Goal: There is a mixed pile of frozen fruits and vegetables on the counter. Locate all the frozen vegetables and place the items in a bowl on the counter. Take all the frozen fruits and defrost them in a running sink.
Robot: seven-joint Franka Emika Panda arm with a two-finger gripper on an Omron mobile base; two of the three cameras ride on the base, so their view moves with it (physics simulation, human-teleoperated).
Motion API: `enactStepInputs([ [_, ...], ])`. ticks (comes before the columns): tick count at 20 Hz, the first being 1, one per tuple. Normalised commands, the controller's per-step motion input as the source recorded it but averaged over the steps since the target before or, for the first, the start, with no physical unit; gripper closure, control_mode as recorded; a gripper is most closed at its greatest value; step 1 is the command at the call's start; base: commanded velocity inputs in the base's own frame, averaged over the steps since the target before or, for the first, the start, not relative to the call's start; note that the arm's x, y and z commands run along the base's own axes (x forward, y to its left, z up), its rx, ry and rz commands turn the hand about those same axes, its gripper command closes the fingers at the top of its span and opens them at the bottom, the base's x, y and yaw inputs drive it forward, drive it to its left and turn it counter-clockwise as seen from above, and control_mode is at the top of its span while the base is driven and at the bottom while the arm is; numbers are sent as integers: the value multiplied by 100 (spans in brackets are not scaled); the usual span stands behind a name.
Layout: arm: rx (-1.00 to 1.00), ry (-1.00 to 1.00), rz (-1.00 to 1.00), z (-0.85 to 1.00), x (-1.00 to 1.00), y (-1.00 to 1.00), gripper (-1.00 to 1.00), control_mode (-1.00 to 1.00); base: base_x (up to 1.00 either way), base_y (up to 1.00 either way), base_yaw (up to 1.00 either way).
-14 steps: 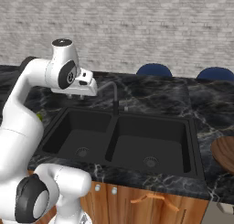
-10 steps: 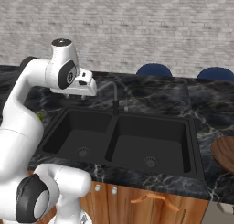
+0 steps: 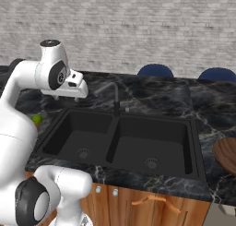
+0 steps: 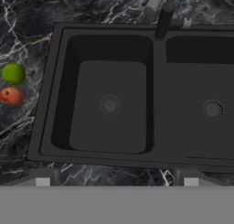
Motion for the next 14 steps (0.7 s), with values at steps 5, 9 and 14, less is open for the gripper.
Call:
enactStepInputs([
  [5, 0, 2, 1, -18, -11, 46, -100, -100, 0, 0, 0],
  [9, 2, 4, 4, -18, -8, 45, -100, -100, 0, 0, 0],
  [14, 3, 5, 3, -12, 0, 40, -100, -100, 0, 0, 0],
])
